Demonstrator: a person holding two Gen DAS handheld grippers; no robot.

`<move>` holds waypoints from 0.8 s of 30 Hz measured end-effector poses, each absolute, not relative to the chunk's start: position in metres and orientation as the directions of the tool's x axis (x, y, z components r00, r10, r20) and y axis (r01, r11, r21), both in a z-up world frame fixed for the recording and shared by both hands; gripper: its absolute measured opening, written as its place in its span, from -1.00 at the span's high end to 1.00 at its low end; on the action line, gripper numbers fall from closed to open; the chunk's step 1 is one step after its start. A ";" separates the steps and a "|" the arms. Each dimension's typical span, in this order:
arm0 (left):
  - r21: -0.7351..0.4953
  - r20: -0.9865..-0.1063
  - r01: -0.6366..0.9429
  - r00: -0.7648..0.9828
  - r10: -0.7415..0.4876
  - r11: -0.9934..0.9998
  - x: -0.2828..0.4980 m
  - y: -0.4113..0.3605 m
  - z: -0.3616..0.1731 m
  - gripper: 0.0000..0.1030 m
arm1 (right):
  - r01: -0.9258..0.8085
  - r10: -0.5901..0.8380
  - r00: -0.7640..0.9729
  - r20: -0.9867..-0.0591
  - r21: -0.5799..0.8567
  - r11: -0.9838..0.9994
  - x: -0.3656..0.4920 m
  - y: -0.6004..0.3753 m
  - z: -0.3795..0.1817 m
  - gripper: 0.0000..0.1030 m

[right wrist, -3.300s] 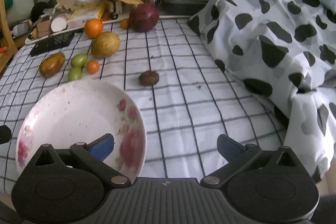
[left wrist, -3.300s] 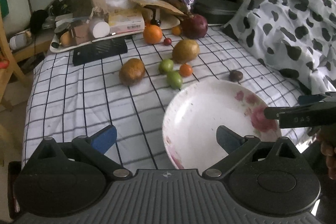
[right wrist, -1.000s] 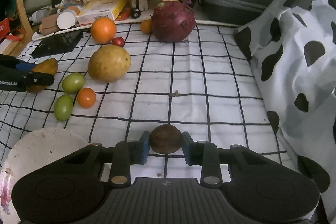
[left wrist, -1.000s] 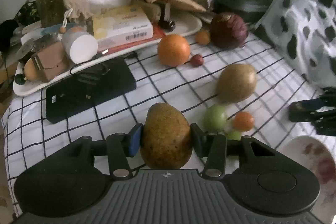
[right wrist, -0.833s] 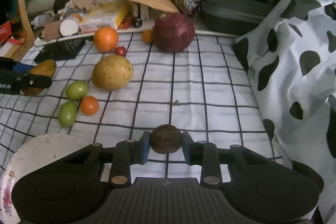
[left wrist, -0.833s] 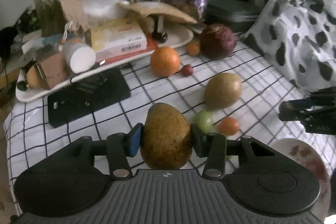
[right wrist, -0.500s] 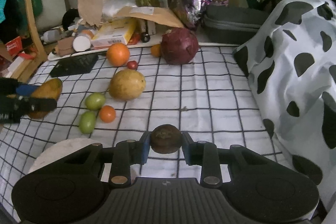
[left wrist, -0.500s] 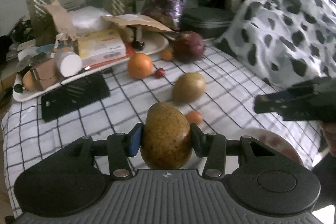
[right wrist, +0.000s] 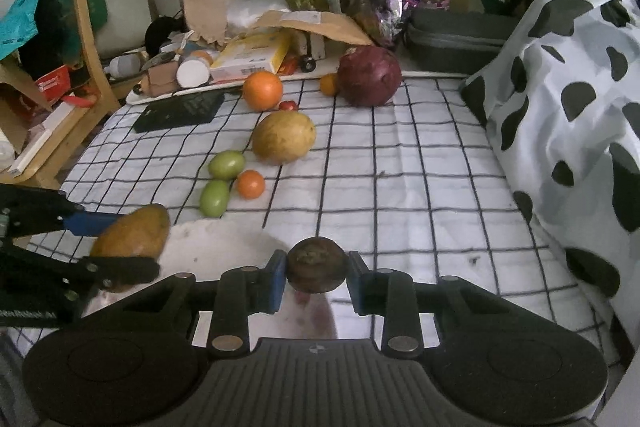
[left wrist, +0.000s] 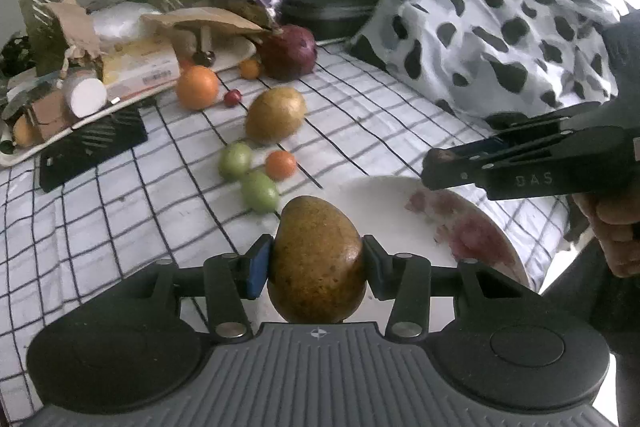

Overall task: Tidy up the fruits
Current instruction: 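Carry both fruits onto the rose plate and open both grippers to release them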

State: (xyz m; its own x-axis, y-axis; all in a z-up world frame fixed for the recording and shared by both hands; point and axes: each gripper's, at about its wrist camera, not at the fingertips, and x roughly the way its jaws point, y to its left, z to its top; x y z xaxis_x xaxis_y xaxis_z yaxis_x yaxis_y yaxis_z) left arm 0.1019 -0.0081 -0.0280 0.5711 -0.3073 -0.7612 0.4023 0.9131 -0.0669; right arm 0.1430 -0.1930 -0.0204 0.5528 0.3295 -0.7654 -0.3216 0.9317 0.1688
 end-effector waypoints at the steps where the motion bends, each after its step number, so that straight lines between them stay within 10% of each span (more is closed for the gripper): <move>1: -0.066 -0.763 0.405 0.568 -0.307 0.912 0.101 -0.010 -0.029 0.11 | -0.324 0.332 0.549 -0.767 0.171 0.930 0.141 -0.192 -0.021 0.36; 24: 0.009 -0.823 0.500 0.495 -0.277 0.866 0.104 -0.034 -0.061 -0.03 | -0.403 0.392 0.415 -0.821 0.220 0.888 0.142 -0.166 -0.047 0.35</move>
